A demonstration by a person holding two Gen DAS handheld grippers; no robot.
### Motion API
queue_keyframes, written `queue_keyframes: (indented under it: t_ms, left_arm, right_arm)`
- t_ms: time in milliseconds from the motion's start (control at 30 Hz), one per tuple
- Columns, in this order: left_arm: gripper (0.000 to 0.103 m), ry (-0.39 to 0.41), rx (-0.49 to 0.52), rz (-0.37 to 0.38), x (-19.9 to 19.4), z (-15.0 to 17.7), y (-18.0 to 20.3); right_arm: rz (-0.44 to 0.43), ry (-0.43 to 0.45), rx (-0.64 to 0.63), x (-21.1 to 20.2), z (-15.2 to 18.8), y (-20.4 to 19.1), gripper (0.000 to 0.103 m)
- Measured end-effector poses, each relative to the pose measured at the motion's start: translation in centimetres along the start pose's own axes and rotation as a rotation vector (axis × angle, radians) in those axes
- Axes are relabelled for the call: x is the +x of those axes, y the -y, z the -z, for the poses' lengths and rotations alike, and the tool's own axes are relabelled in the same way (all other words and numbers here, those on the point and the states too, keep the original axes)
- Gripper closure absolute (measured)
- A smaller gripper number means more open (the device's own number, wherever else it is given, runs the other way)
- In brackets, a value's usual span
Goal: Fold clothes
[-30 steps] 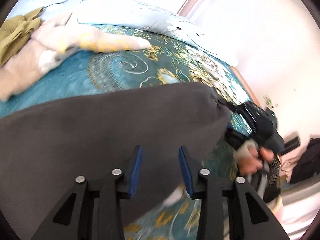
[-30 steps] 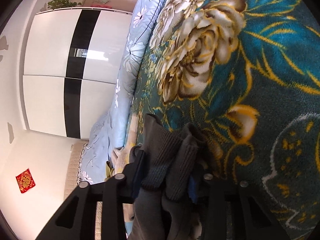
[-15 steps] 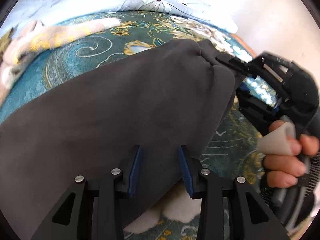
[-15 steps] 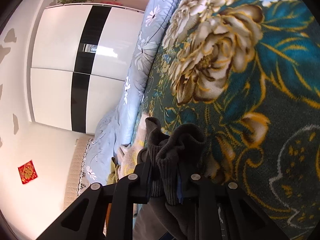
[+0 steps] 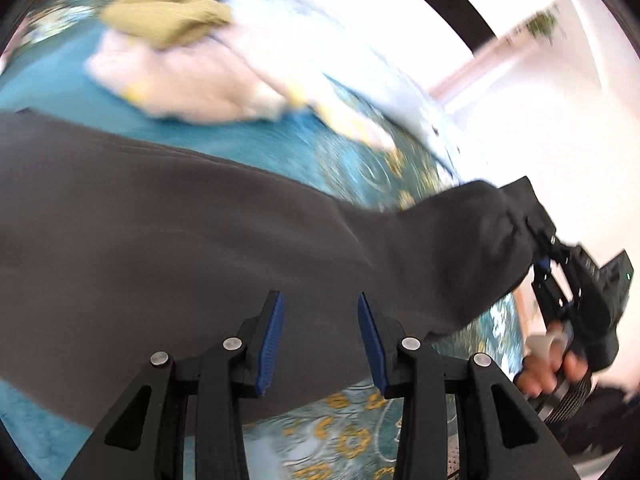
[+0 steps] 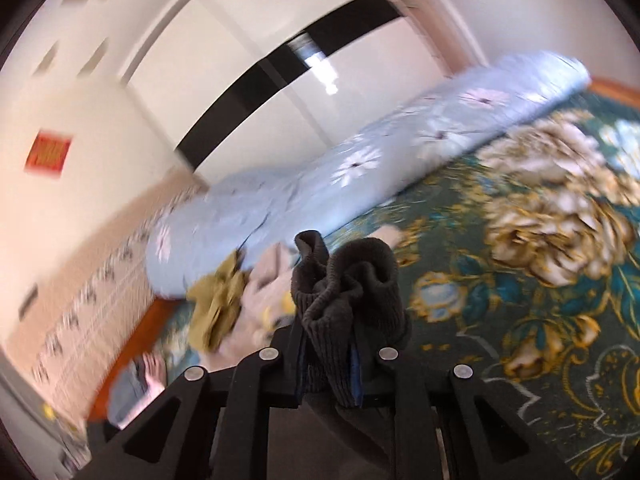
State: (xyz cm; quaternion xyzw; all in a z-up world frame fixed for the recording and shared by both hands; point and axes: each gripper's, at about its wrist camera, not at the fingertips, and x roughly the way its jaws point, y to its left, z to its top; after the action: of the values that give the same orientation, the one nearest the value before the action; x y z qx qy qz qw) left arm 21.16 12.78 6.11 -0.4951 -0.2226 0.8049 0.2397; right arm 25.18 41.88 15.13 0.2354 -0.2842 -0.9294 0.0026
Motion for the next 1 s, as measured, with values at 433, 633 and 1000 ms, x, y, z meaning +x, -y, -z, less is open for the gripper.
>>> queue_keyframes:
  t_ms: [433, 633, 1000]
  left_arm:
    - [0.064, 0.132, -0.181, 0.014, -6.5, 0.7, -7.8]
    - [0.064, 0.114, -0.212, 0.029, -6.4, 1.3, -9.0]
    - [0.056, 0.084, -0.185, 0.081, -5.5, 1.3, -8.4]
  right_arm:
    - [-0.133, -0.326, -0.416, 8.1, 14.5, -10.5, 0.085]
    - [-0.132, -0.372, -0.494, 8.4, 16.6, -11.0, 0.082]
    - [-0.223, -0.262, -0.360, 4.3, 10.5, -9.5, 0.052]
